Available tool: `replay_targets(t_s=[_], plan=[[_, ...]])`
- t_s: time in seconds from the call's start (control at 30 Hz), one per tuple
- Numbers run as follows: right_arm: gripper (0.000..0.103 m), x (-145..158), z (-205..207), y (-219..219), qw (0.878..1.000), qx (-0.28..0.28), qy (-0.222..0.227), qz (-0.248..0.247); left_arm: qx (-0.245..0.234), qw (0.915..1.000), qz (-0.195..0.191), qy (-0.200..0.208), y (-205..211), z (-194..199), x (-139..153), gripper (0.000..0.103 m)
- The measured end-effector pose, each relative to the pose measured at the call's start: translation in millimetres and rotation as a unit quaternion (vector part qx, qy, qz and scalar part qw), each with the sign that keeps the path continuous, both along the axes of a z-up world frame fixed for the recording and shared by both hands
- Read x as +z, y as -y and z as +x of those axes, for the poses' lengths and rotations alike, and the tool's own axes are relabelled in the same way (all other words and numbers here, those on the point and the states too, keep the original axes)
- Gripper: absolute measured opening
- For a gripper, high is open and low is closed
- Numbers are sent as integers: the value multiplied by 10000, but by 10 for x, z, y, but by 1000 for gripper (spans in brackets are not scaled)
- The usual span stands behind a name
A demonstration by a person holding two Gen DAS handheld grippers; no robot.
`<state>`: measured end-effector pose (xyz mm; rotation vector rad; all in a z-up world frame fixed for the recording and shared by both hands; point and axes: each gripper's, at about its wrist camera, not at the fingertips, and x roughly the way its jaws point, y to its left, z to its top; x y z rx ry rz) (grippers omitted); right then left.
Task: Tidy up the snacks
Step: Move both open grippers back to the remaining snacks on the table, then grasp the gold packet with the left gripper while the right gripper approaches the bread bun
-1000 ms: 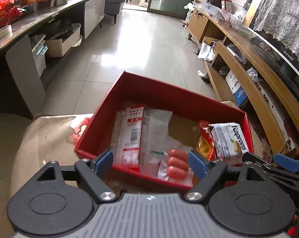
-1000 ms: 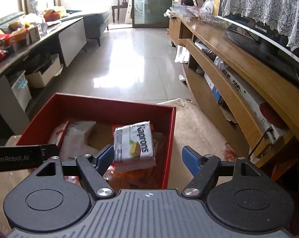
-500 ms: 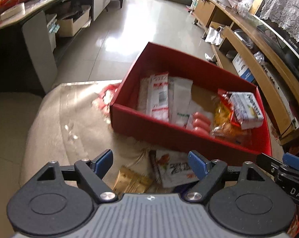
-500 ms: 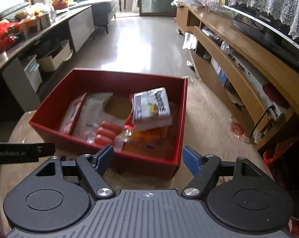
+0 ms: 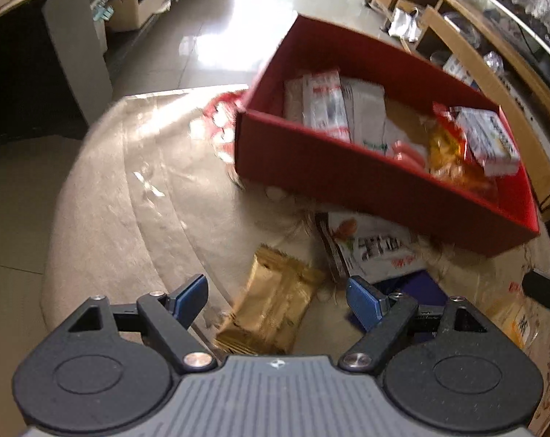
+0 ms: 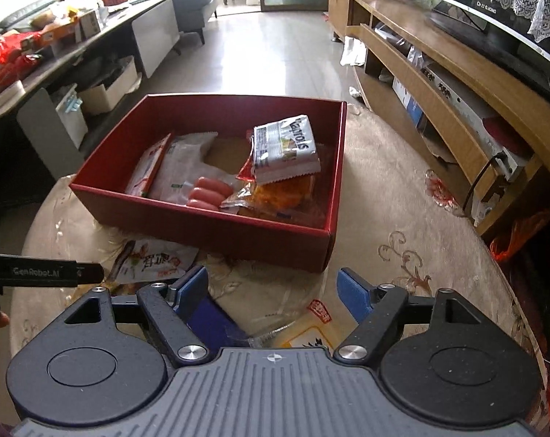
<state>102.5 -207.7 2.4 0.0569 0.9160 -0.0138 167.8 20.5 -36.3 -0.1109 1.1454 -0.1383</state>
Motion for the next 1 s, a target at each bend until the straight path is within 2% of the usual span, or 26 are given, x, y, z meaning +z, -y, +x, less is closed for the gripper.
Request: replay_targets(t_s=[0.13, 0.37, 0.43, 0.57, 0.67, 0.83, 1.0], plan=[[83, -28, -11, 30, 10000, 12, -52, -20, -218, 9995, 212, -67, 157, -7, -90, 83], [86, -67, -27, 168, 9999, -96, -114, -47, -232, 9990, 381, -97, 178, 28, -177, 81], [86, -84, -35, 227, 9998, -160, -144, -46, -232, 9987, 450, -30, 171, -3, -169, 75], [85, -109, -58, 297, 9996, -215, -198, -19, -209, 9981, 575, 75, 157, -110, -147, 53], [85, -136, -86, 327, 9994, -233, -247, -52, -147, 9986, 496, 88, 126, -193, -137, 45], [85, -159, -178, 389, 9989, -321, -316, -87, -63, 9995, 312, -1, 89, -327, -121, 39], [85, -181, -283, 493, 9980, -513, -381, 11, -223, 9996, 116, -133, 106, -564, -96, 39]])
